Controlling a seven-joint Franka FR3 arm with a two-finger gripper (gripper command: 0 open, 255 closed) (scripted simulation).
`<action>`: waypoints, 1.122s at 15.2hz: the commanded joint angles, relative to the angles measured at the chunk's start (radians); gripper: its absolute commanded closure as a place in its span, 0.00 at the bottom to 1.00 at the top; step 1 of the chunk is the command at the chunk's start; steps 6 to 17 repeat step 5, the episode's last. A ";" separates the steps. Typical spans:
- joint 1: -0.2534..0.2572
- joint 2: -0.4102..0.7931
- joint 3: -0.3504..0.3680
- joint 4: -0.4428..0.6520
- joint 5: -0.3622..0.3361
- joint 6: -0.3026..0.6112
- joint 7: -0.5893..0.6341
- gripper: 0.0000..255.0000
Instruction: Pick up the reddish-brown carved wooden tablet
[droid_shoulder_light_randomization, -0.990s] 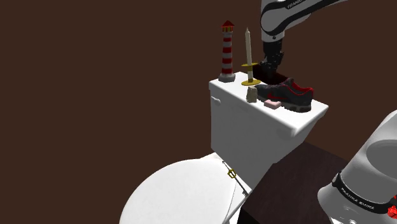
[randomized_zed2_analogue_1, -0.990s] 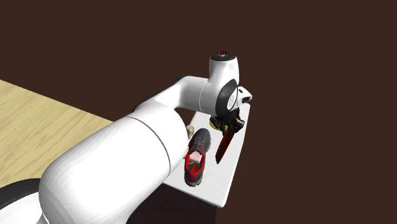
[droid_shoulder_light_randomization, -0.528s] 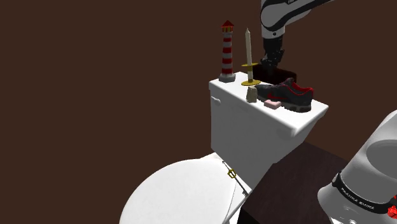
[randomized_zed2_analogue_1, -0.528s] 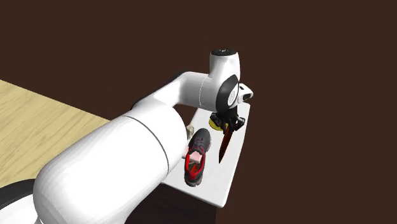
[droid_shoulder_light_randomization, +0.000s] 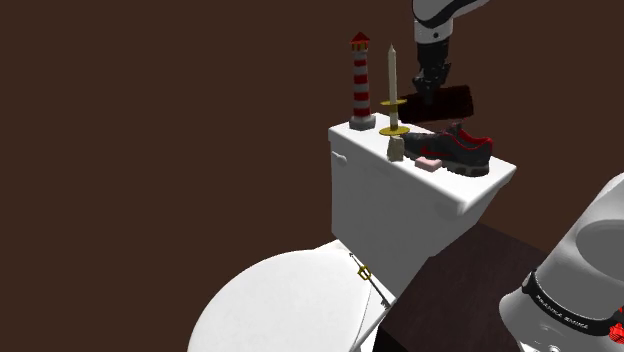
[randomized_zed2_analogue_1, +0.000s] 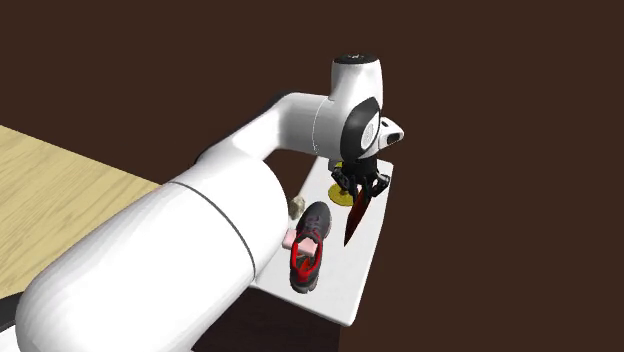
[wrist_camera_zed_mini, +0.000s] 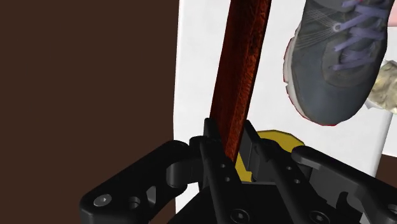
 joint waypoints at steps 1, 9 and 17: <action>0.001 -0.005 0.002 0.024 0.001 -0.029 -0.004 1.00; 0.002 -0.007 0.004 0.051 0.003 -0.057 -0.009 1.00; 0.002 -0.007 0.004 0.051 0.003 -0.057 -0.009 1.00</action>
